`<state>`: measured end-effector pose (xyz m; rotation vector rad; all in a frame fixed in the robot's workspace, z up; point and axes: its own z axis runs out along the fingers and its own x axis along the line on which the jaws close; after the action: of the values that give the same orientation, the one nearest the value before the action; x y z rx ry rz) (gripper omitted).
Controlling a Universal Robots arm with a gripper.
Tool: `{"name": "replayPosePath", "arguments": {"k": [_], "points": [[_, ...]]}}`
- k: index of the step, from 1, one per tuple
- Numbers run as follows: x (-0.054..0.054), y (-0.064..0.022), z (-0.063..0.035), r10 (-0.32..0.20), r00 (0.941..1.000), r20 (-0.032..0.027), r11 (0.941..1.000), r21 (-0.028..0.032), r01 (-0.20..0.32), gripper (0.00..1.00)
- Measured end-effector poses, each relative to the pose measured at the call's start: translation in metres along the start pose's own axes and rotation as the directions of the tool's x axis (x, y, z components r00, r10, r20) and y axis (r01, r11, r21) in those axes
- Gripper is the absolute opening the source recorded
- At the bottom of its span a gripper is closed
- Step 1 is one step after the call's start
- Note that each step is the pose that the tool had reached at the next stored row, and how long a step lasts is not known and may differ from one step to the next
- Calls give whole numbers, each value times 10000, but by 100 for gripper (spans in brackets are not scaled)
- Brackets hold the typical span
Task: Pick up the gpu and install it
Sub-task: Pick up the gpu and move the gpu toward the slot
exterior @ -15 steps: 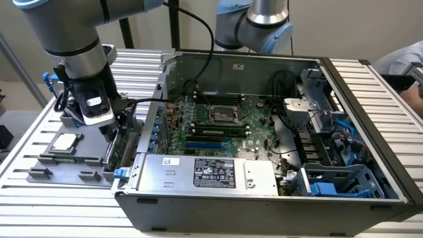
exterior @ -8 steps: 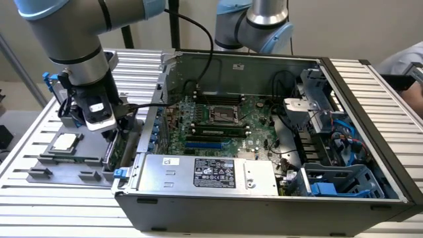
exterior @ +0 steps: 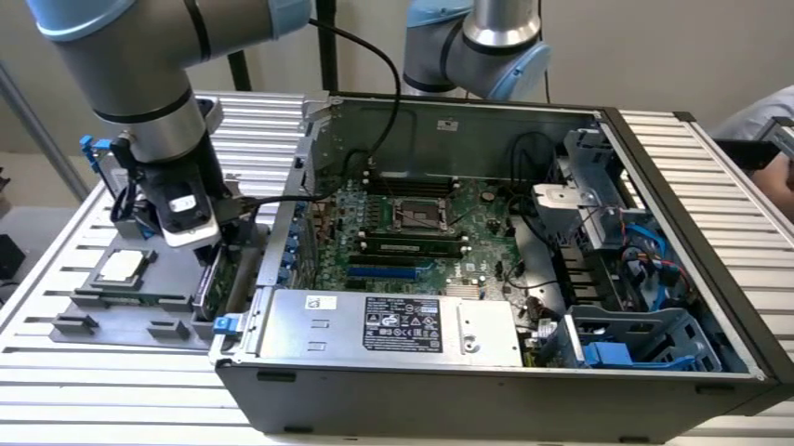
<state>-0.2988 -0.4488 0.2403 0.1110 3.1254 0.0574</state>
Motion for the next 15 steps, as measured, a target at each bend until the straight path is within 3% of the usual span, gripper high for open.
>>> {"name": "replayPosePath", "arguments": {"k": [7,8,15], "points": [[-10,1,-1,0,10000,-2,10000,2,0,100],[-10,1,-1,0,10000,-2,10000,2,0,0],[-10,1,-2,0,10000,-4,10000,3,0,0]]}}
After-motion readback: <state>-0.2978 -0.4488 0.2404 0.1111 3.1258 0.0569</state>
